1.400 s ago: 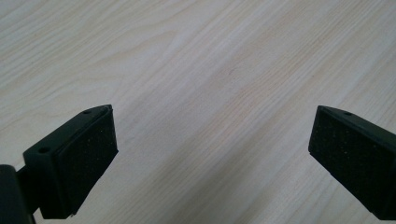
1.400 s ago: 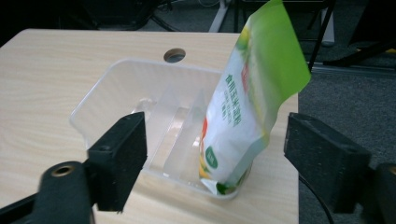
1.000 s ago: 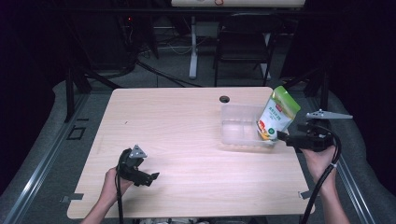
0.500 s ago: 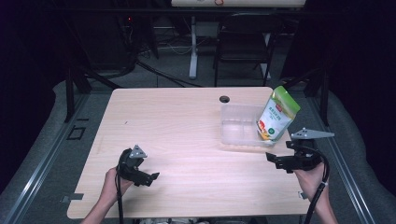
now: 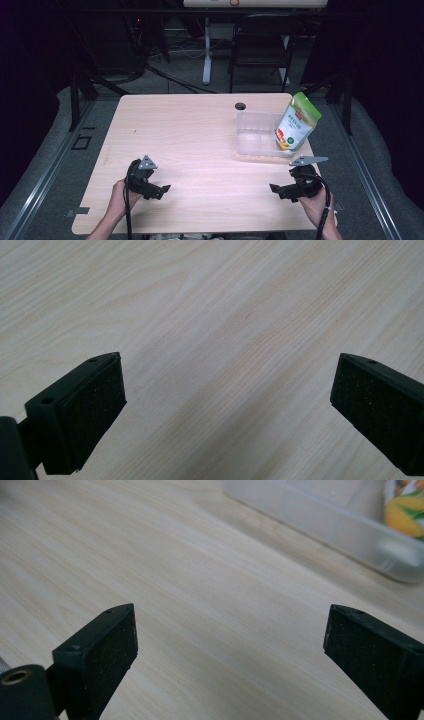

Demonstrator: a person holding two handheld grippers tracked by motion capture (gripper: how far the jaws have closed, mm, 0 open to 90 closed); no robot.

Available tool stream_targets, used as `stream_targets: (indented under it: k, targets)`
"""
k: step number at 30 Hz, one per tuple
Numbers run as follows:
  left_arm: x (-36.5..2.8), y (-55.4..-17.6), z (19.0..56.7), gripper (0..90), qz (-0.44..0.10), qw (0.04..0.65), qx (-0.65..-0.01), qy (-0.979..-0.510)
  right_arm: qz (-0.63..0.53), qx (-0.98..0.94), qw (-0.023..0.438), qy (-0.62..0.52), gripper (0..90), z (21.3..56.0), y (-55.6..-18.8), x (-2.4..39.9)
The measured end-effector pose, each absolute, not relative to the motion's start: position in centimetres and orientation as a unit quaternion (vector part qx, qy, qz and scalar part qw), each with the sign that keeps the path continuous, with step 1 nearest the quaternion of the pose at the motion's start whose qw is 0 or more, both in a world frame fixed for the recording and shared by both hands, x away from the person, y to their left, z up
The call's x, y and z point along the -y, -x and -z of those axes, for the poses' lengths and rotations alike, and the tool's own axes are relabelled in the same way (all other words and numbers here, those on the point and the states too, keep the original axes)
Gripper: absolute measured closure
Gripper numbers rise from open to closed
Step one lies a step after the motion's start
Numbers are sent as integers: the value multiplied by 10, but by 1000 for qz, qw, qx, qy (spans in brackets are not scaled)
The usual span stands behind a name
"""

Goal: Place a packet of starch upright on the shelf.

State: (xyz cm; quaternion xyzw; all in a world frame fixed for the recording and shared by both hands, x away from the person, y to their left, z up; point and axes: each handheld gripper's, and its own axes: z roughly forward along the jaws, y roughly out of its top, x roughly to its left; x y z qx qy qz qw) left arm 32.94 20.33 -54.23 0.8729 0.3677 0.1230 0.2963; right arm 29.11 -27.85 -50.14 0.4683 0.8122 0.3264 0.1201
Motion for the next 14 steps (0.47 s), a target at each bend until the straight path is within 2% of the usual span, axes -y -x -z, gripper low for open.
stream_targets:
  k: [7, 14]
  targets:
    - [-204, -329, 541, 11, -123, 299, -367, -872, -322, -816, 104, -468, 45, 521, -286, 277]
    - [-204, -329, 541, 11, -124, 300, -365, -872, -320, -816, 96, -472, 45, 526, -285, 283]
